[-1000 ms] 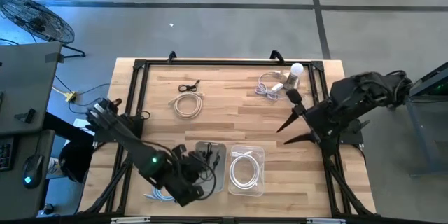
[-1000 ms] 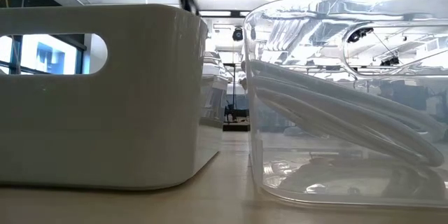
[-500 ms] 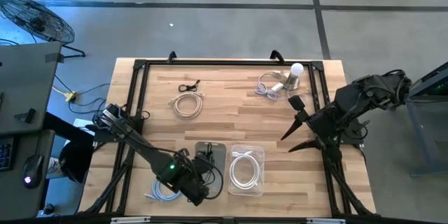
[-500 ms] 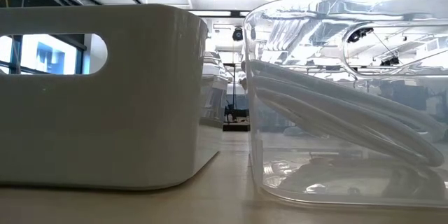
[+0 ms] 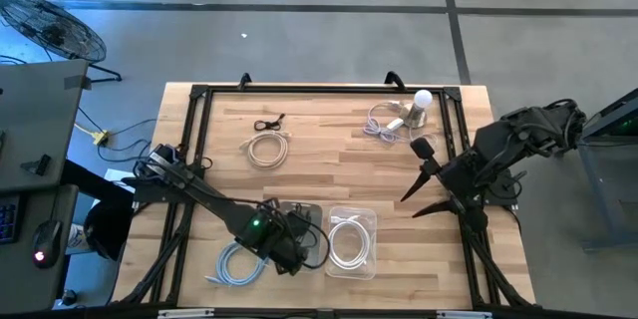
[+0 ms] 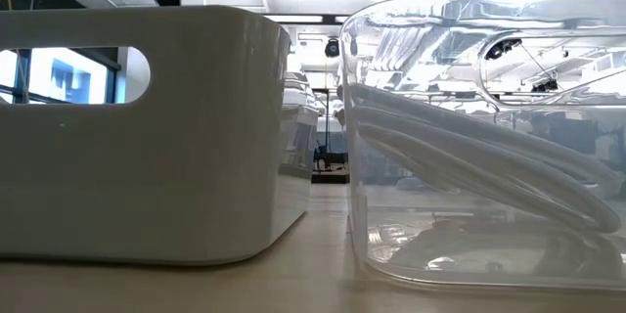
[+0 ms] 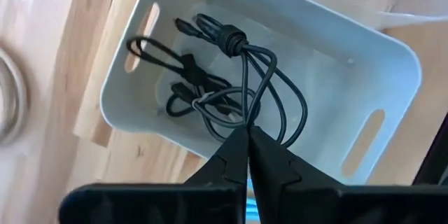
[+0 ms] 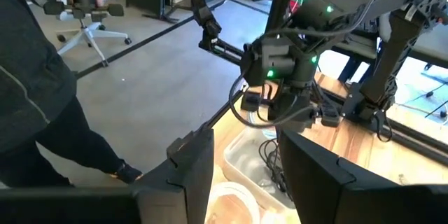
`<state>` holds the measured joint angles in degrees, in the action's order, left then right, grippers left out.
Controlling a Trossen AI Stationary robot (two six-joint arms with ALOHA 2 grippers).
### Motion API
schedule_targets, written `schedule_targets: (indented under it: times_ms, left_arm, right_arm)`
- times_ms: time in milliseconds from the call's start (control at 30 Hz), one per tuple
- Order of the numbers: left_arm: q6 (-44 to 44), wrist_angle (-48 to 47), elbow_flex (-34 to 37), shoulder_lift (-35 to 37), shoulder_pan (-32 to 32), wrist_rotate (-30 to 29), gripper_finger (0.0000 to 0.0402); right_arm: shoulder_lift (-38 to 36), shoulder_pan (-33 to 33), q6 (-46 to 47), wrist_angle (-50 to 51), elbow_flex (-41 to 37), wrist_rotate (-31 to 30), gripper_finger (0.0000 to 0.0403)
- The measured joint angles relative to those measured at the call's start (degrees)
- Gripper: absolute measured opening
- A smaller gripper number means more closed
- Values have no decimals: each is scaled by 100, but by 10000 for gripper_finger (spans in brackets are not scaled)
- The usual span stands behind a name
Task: Pick & Place USB Port
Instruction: Put the black USB cable into the gray bin, then put the brown HDMI cable into the transparent bin
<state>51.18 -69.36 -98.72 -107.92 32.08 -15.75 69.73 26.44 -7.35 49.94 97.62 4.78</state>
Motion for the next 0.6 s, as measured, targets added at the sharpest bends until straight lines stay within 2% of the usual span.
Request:
schedule_targets:
  times_ms: [133, 433, 600]
  left_arm:
    - [-189, 19, 0, 0, 6, -67, 35]
    - [-186, -195, 0, -2, -68, -258, 137]
    - [-77, -308, -2, -2, -220, -211, 155]
  right_arm:
    - [0, 0, 10, 88, 0, -2, 154]
    - [0, 0, 0, 115, 0, -2, 154]
    - [0, 0, -12, 153, 0, -4, 154]
